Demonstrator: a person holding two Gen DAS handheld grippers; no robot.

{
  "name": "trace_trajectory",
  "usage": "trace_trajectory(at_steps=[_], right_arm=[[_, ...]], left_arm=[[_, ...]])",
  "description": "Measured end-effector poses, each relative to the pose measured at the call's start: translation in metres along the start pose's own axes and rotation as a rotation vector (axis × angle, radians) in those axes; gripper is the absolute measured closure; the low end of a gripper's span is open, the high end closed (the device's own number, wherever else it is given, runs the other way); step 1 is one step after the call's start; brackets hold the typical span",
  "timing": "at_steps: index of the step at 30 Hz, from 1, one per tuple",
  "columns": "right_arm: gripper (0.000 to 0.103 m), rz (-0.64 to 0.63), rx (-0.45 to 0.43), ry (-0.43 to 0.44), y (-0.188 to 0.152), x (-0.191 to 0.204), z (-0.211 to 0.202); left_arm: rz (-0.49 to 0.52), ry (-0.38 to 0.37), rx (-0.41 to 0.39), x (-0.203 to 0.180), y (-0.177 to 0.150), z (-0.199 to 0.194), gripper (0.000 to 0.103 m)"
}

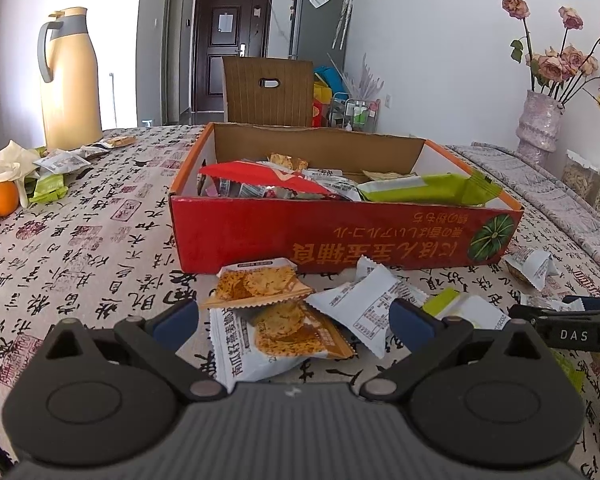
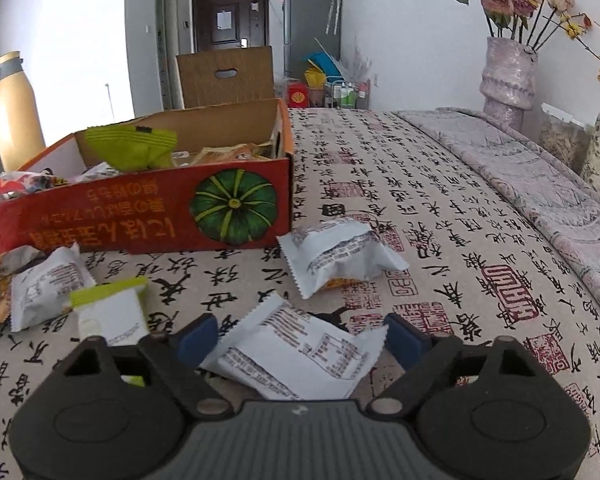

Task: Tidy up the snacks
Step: 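Lower the right gripper onto a white wrapped packet and close on it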

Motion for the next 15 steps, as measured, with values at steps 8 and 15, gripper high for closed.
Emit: trace_trajectory(at_steps=[8, 15], right_arm=[[0.027, -0.003, -0.007, 0.033, -0.001, 0.003, -0.005], [0.018, 0.042, -0.040, 0.064, 0.006, -0.011, -0.022]], left_arm=[[-0.003, 0.000, 0.009, 0.000, -0.001, 0.001, 0.000], [-0.008, -0.007, 0.020, 0.001, -0.002, 0.004, 0.000]])
Point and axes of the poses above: each gripper's, at about its wrist camera, not at the fingertips, and z roughly the way its jaws point, x to its left, y to its top, the point moved 10 cm from there along z, roughly the way its jaws point, and after that the axes turned 14 degrees about z, right-handed, at the moved point
